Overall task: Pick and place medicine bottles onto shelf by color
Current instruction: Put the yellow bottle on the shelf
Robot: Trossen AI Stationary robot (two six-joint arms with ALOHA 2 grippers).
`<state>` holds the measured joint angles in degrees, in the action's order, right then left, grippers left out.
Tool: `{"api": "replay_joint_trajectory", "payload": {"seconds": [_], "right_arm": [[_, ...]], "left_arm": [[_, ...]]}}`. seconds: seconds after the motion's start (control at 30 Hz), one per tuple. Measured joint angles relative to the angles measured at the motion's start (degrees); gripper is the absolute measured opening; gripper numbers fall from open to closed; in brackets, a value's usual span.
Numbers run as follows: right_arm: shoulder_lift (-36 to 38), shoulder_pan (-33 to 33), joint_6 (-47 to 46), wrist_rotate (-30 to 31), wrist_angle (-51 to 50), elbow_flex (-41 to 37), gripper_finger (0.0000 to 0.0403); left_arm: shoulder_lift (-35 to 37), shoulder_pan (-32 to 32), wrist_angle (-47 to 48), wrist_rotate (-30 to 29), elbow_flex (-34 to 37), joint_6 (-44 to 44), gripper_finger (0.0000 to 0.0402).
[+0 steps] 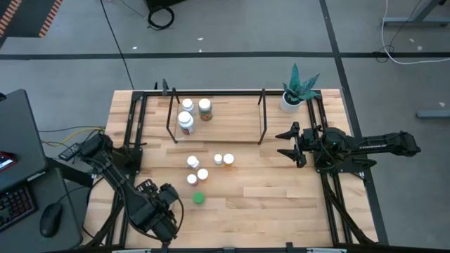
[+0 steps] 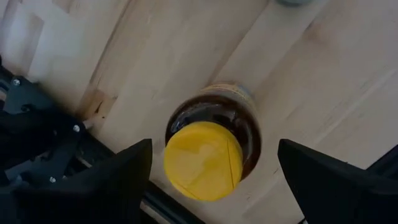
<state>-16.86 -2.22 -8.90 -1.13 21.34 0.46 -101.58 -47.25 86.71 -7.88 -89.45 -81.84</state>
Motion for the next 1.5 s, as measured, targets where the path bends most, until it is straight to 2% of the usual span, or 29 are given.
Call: {"api": "replay_joint_trajectory", "payload": {"seconds": [0.2,0.33,0.6,0.67,0.77,0.9,0.97,1.03,1.2,1.33,1.5], "right_arm": [[0.0,0.0,0.0,0.0,0.0,0.0,0.0303],[0.0,0.0,0.0,0.0,0.0,0.0,0.0303],[0.0,0.0,0.0,0.0,0.0,0.0,0.0303],[0.0,0.0,0.0,0.0,0.0,0.0,0.0303],[0.0,0.0,0.0,0.0,0.0,0.0,0.0303],[0.0,0.0,0.0,0.0,0.0,0.0,0.0303],[0.0,0.0,0.0,0.0,0.0,0.0,0.0303],[0.0,0.0,0.0,0.0,0.0,0.0,0.0303],[0.0,0.0,0.0,0.0,0.0,0.0,0.0303],[0.0,0.0,0.0,0.0,0.0,0.0,0.0303],[0.0,0.0,0.0,0.0,0.0,0.0,0.0303]], "left_arm": [[0.5,-1.3,2.0,-1.8,0.0,-0.2,0.0333],[3.3,-1.9,3.4,-3.9,0.0,-0.9,0.0322],[14.4,-1.8,3.3,-18.2,0.2,-0.9,0.0305],[18.1,-1.9,3.0,-22.0,2.4,-0.5,0.0299],[23.7,-1.9,3.4,-23.2,9.4,-1.9,0.0288],[30.9,-1.9,-3.7,-22.7,18.7,-2.8,0.0276],[33.4,-1.9,-7.3,-22.0,21.2,-2.8,0.0271],[34.3,-1.7,-10.3,-18.8,22.5,-2.8,0.0267],[31.7,-1.4,-14.5,-8.8,24.0,-3.1,0.027],[27.7,-1.4,-14.2,-2.3,24.0,-3.0,0.0285],[25.9,-1.4,-14.5,-0.6,24.0,-3.7,0.0319]]}}
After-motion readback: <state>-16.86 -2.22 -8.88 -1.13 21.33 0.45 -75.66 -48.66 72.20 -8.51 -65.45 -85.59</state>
